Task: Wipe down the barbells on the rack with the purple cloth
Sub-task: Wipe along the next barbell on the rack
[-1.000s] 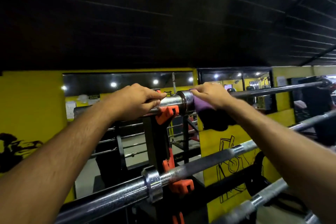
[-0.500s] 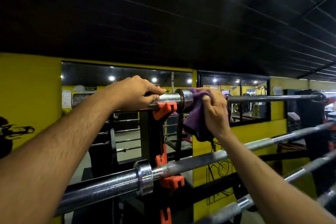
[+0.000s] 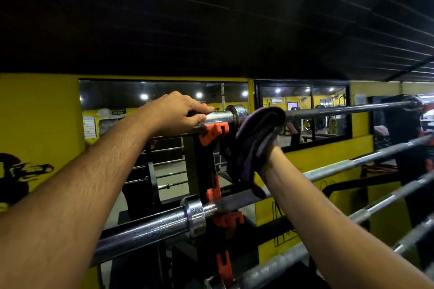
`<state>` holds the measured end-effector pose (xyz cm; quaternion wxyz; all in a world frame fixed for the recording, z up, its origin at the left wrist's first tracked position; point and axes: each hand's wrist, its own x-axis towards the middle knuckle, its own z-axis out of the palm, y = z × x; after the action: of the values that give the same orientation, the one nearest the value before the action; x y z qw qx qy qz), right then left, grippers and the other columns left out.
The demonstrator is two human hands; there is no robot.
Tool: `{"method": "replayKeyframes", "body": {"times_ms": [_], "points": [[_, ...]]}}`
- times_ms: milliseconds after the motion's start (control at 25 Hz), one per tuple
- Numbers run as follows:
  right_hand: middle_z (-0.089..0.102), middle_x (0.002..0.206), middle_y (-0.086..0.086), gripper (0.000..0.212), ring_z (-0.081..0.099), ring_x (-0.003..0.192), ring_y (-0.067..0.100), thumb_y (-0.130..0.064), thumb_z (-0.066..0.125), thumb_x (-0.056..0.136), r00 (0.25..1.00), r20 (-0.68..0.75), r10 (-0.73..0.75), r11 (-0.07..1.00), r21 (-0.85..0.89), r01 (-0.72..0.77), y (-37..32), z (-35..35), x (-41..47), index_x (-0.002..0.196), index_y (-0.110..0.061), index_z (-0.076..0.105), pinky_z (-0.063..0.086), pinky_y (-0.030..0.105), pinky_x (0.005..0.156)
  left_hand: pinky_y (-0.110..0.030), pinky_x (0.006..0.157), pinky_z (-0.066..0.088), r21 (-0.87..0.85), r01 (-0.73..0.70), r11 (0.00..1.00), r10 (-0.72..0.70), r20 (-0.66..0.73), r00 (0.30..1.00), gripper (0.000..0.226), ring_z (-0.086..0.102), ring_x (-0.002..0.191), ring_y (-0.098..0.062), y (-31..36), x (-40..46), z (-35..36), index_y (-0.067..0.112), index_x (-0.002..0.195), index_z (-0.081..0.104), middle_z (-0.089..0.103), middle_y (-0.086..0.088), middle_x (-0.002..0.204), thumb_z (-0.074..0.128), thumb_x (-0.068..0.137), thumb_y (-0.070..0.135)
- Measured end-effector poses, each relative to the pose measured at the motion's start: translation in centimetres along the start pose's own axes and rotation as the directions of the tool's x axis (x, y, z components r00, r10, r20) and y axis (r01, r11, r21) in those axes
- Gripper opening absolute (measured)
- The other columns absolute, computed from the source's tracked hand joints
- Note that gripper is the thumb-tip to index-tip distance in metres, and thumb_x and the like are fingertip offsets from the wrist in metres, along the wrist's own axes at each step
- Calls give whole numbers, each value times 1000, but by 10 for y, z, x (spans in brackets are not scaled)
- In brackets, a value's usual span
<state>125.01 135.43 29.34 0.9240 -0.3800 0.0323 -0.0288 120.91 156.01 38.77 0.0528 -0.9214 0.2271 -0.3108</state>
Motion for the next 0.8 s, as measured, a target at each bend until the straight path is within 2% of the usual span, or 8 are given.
{"method": "replayKeyframes", "body": {"times_ms": [120,200,280,360,480,560,640,800], "points": [[66,108,17,39,61,91,28,-43,41,102,993,66,-94,964,-243,108,0,-8,-12,109,-11,62,50,38,74,-36,96,49,-52,-5,999,5,-18,1000,39,59,115,-11,-3,0,0,40,140,51,57,5,142,50,101,41],[64,112,16,16,64,95,30,-28,49,103,918,181,-353,818,-415,397,-7,-27,-13,107,-14,55,57,48,78,-36,96,48,-48,1,999,-2,-11,1000,39,58,112,-9,-4,0,0,40,140,52,58,6,141,51,101,41],[64,106,10,12,68,92,30,-23,54,103,698,312,-644,585,-388,713,-26,-34,-21,111,-16,49,60,54,80,-32,91,47,-42,-9,999,9,-9,1000,39,57,101,-5,-2,0,0,39,140,53,58,7,141,51,101,40],[62,104,-2,15,68,89,19,-25,49,105,407,367,-836,290,-334,897,-47,-21,-23,118,-20,42,61,44,73,-32,90,46,-34,-27,999,27,-22,999,39,58,96,-3,2,-1,-1,36,141,53,57,6,142,51,102,38],[62,106,1,18,66,88,22,-37,42,105,193,630,-752,-76,-374,924,-55,19,-8,120,-28,40,55,41,67,-36,100,47,15,-64,998,65,-40,997,40,57,122,-14,5,-9,-6,36,142,51,56,6,144,49,103,38],[66,107,5,20,65,93,30,-41,42,104,271,827,-492,-354,-474,806,-48,37,15,117,-26,46,46,36,68,-36,101,45,70,-84,994,88,-46,995,41,52,129,-15,2,-18,-5,39,145,47,52,10,147,43,104,42],[65,112,8,26,63,99,30,-45,44,102,426,834,-350,-530,-551,644,-57,57,33,116,-25,53,39,35,71,-35,103,44,111,-88,990,95,-65,993,44,48,134,-14,0,-25,-3,42,148,40,48,12,150,36,105,45],[68,94,6,27,62,84,26,-38,55,99,796,603,47,-430,-707,561,-91,105,35,91,-15,68,47,33,73,-36,106,41,140,-50,989,62,-86,994,44,47,134,-15,2,-25,3,36,148,42,48,9,151,36,105,45]]}}
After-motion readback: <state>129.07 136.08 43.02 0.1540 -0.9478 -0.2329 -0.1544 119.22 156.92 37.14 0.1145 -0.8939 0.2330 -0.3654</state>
